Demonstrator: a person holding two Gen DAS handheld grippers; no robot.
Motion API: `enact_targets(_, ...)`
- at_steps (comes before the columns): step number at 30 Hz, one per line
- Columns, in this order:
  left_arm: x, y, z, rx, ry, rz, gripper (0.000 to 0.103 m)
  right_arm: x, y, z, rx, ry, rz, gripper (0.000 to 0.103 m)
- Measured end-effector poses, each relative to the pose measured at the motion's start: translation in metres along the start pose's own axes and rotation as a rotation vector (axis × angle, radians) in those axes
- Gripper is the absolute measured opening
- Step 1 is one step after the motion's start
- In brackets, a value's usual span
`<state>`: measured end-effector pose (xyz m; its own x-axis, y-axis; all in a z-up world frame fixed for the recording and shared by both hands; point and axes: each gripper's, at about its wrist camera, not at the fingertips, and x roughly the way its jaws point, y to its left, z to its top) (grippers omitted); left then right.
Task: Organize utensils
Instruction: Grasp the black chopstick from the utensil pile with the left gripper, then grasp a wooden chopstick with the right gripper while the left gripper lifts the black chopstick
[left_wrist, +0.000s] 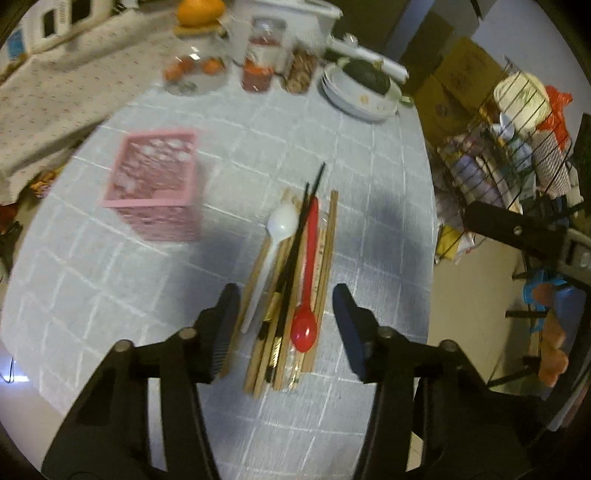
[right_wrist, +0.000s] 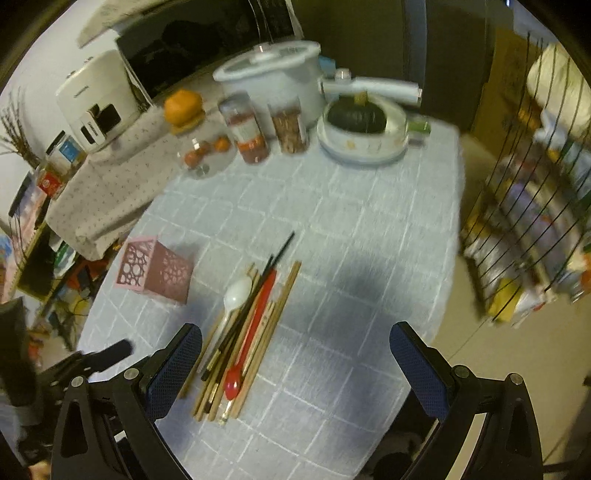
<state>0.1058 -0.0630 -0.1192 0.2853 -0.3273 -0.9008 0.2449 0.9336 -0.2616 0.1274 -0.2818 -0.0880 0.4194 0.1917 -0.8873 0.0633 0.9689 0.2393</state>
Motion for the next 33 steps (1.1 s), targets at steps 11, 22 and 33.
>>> enact_targets(11,0.076,-0.02,0.063,0.034,0.07,-0.001,0.022,0.05,-0.056,0.0,0.086,0.138,-0.004,0.068)
enact_targets(22,0.139,-0.029,0.089,0.057,0.126,0.054,0.008,0.062,-0.096,0.002,0.126,0.176,-0.037,0.067)
enact_targets(33,0.106,-0.014,0.076,0.043,0.079,0.002,0.006,0.059,-0.09,0.008,0.127,0.155,-0.022,0.067)
